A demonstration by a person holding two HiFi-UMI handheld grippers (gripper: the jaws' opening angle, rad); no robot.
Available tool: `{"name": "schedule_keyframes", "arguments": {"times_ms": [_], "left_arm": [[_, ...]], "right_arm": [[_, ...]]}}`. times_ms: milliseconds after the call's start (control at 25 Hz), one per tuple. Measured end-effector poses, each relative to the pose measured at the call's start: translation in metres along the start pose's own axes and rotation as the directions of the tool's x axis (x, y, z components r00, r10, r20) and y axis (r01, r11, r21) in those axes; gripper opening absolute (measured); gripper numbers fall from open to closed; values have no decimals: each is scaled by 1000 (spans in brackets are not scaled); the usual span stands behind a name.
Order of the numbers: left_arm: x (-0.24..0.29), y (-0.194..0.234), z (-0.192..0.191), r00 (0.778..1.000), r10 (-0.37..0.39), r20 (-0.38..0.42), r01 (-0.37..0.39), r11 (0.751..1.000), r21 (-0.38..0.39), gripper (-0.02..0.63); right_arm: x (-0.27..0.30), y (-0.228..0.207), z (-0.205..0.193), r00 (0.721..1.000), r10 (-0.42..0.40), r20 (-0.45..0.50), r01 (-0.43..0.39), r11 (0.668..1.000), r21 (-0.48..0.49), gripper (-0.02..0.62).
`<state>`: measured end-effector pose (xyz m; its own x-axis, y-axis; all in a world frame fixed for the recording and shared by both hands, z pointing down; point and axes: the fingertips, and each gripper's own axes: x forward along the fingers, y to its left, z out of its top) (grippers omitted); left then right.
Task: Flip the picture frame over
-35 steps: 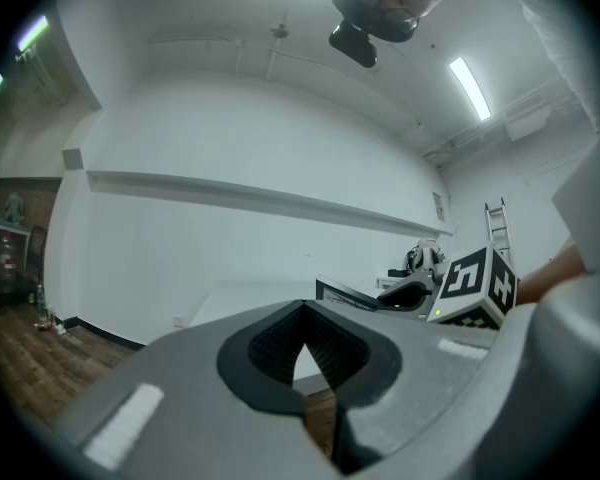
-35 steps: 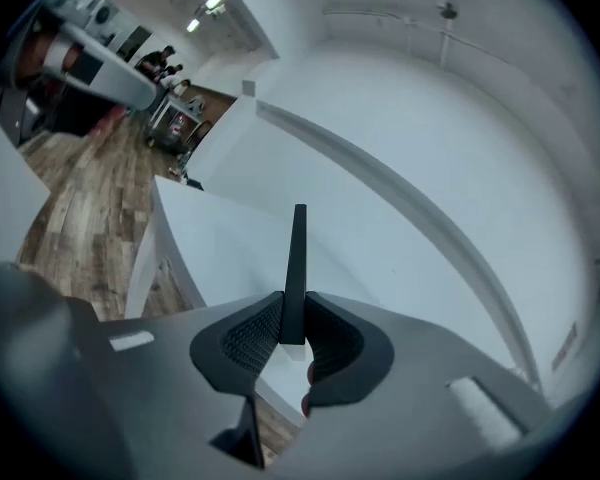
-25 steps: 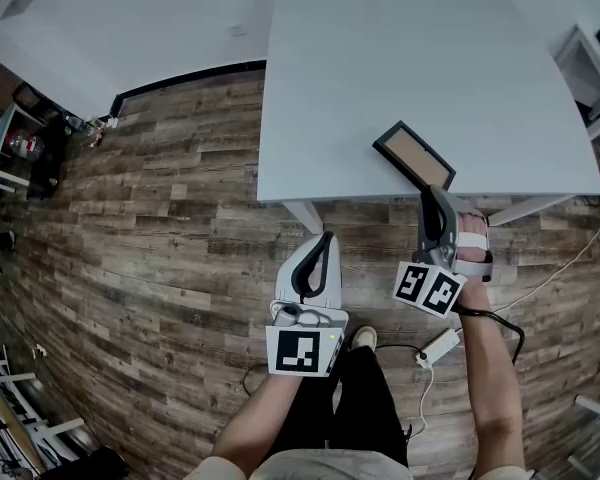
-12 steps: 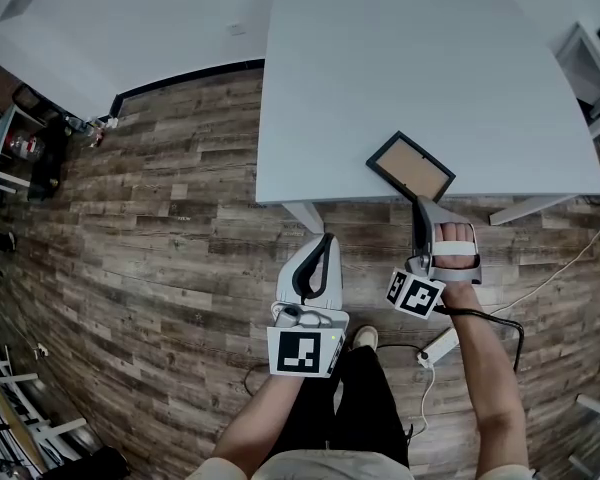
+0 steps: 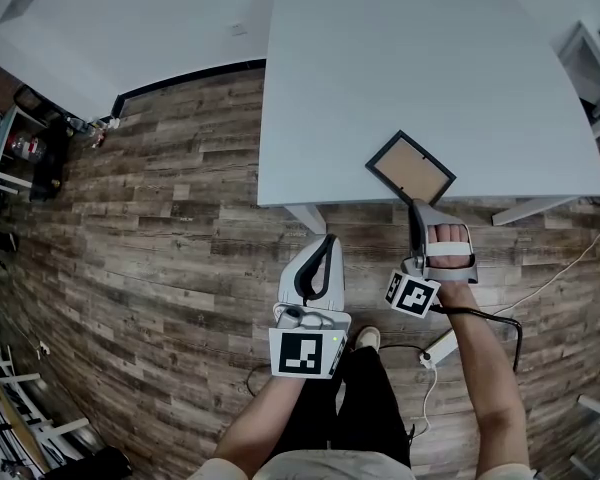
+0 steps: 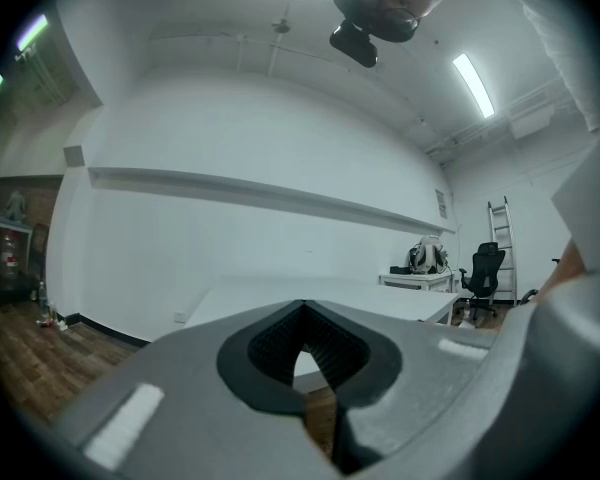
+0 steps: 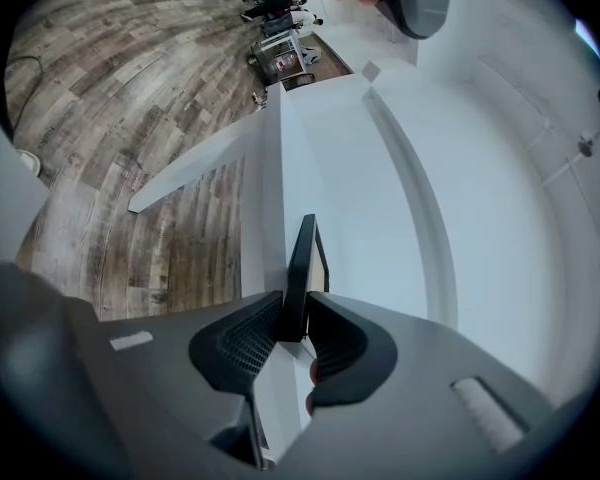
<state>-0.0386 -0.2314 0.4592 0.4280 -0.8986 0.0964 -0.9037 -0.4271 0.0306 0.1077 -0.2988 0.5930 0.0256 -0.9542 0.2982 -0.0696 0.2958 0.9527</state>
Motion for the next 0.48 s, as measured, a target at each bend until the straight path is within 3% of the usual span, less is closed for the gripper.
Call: {"name": "schedule_keyframes", "arguments": {"times_ms": [160, 320, 480], "left_arm": [[-1, -1, 0, 1000, 0, 2, 0, 1000, 2, 2], [-3, -1, 0, 1000, -3, 5, 3, 1000, 7, 2], [-5, -1, 3, 1000, -7, 10, 7, 1000, 7, 2]], "right_arm": [[2, 8, -2, 999, 34, -18, -35, 999, -15, 125], [5, 16, -5, 996, 83, -44, -84, 996, -20, 264], [4, 10, -5, 995, 81, -53, -83, 996, -20, 307]]}}
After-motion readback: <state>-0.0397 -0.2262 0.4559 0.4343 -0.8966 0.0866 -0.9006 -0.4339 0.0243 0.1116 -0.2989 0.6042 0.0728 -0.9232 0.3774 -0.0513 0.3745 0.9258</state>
